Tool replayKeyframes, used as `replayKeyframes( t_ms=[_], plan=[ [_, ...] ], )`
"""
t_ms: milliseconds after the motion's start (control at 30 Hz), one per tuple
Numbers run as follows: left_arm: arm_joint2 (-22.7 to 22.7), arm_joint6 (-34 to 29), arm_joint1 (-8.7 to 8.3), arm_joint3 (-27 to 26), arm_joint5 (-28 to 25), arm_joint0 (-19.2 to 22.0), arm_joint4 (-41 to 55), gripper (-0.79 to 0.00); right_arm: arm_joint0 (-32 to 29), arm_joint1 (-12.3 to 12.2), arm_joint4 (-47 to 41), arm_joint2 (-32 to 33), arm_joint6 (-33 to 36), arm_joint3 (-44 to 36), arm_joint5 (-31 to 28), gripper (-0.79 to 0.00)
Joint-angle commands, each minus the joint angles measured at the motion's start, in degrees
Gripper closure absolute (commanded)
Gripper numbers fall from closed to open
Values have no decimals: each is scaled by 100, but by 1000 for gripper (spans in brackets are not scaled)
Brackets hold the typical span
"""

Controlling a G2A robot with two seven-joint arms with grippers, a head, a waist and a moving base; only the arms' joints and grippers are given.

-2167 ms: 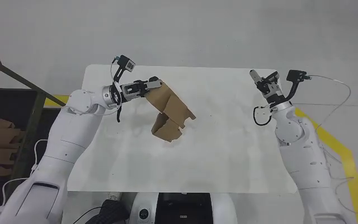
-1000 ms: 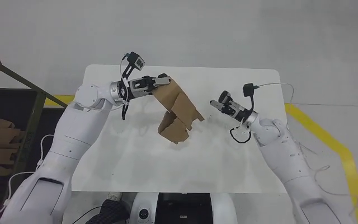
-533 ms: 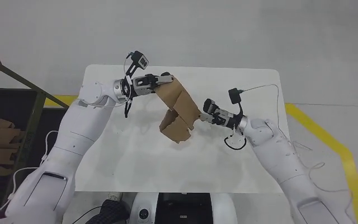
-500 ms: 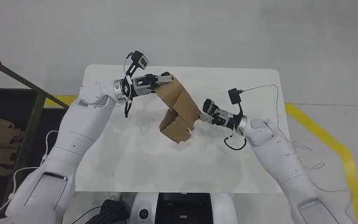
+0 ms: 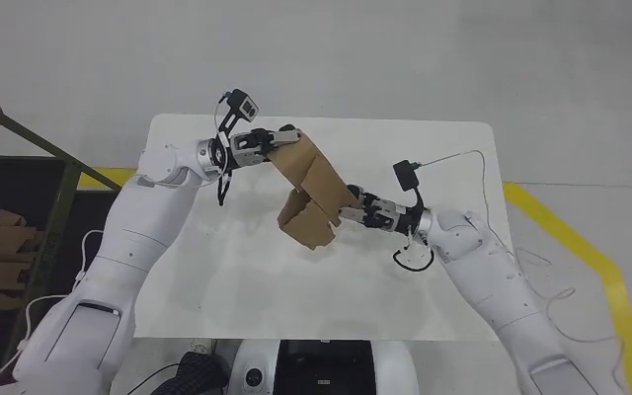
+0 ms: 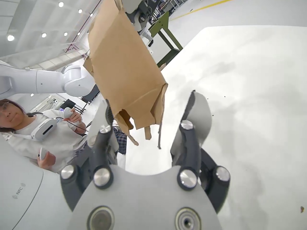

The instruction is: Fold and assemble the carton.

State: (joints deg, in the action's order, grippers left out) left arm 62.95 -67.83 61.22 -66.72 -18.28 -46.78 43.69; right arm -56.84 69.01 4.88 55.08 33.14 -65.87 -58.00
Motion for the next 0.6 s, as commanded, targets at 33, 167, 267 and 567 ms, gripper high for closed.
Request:
replayKeyframes(
  t_ms=[33, 167, 267, 567],
  plan=[
    [42, -16, 6, 18, -7, -11, 36, 0, 2, -20, -39, -8, 32, -15, 0, -49],
    [71, -48, 20, 44, -3, -15, 61, 0, -2, -41, -115, -27, 48, -31, 0, -9],
    [95, -67, 28, 72, -13, -16, 59, 0, 3, -59, -176, -33, 72, -21, 0, 0],
    [271, -36, 21, 277, -14, -27, 10, -785, 32, -120, -518, -21, 284, 74, 0, 0]
  ],
)
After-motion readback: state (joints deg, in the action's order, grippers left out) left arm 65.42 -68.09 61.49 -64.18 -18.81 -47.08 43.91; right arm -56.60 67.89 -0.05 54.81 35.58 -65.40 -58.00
